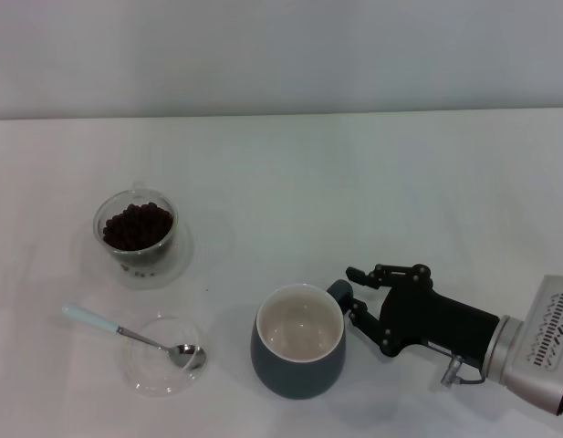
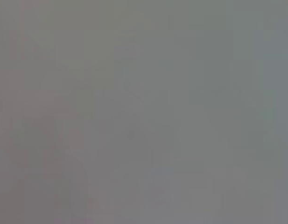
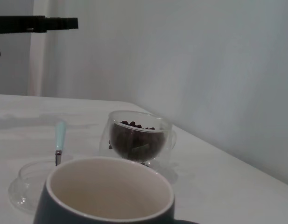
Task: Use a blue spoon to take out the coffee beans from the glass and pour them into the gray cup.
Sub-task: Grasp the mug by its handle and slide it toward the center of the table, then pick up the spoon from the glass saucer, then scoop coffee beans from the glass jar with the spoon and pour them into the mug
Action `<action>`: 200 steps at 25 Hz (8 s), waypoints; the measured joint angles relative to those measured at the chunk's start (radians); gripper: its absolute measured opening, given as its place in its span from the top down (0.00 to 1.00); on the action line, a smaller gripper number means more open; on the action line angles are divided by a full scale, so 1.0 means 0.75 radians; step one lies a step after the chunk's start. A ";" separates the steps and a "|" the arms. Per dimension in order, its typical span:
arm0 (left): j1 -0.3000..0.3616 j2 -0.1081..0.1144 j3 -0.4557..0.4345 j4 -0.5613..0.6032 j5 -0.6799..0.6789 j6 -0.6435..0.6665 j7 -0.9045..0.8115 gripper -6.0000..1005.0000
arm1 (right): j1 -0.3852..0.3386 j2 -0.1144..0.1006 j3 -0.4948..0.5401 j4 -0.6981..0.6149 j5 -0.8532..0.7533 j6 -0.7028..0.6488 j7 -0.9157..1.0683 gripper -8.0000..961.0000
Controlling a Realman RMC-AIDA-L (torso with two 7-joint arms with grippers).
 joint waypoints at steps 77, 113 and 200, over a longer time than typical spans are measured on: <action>0.109 -0.006 0.424 -0.116 0.318 -0.131 -1.633 0.20 | 0.066 -0.204 0.624 0.257 0.002 -0.629 0.040 0.36; 0.034 0.001 0.428 -0.083 0.477 -0.187 -1.633 0.30 | 0.005 -0.174 0.637 0.240 0.005 -0.667 0.006 0.36; 0.204 0.050 0.447 0.517 0.419 -0.068 -1.958 0.87 | -0.037 -0.121 0.722 0.224 0.005 -0.717 -0.064 0.37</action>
